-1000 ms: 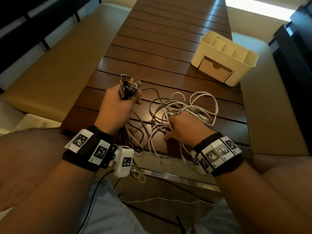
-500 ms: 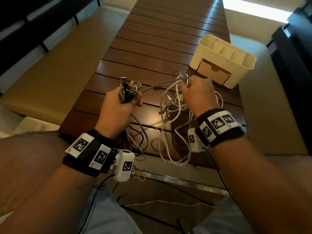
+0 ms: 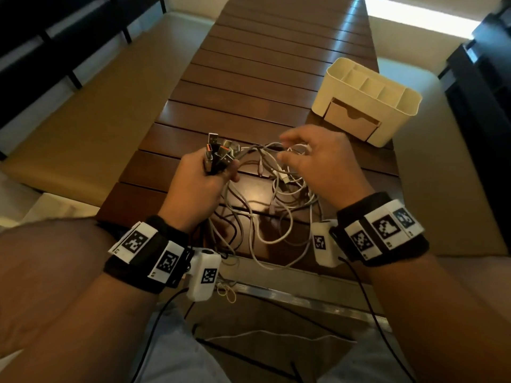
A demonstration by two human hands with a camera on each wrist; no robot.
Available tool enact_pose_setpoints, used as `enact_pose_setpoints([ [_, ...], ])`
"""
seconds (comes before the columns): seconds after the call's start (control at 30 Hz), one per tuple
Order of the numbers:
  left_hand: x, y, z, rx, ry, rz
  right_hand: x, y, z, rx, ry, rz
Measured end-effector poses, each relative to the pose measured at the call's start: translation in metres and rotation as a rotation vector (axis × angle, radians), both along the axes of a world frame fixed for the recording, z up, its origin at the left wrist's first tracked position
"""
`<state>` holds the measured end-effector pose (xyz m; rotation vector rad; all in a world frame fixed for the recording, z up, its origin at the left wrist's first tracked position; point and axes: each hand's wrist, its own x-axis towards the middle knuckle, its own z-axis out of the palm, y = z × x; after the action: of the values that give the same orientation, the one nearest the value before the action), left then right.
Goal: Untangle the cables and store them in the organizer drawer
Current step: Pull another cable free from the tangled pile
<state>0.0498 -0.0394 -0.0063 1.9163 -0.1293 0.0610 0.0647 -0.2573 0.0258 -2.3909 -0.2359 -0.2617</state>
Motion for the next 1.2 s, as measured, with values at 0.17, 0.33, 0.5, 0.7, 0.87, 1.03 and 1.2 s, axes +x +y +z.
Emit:
enact_pose_setpoints([
  [0.17,-0.006,0.002,0.003,-0.049,-0.035,-0.120,-0.004,0.018,-0.020,0.032,0.163,0.170],
  [0.33,-0.001,0.012,0.006,-0.217,0.034,-0.056,-0.003,0.006,-0.036,-0.027,0.337,0.061],
  [0.5,0.009,0.021,-0.001,-0.020,0.170,0.018,-0.002,-0.010,-0.014,0.147,0.286,0.044],
  [0.7,0.003,0.013,0.002,0.073,0.072,0.157,-0.001,-0.015,-0.005,-0.090,0.149,0.076],
  [0.87,-0.003,-0.005,0.012,0.021,0.003,0.008,-0.008,0.009,-0.015,-0.098,0.066,0.222],
  [1.03,-0.004,-0.012,0.006,0.047,0.015,-0.153,-0.008,0.022,-0.016,0.010,-0.187,0.220],
  [1.2,-0.004,-0.004,0.012,-0.036,-0.090,-0.018,-0.004,0.012,-0.026,-0.007,-0.019,0.196],
])
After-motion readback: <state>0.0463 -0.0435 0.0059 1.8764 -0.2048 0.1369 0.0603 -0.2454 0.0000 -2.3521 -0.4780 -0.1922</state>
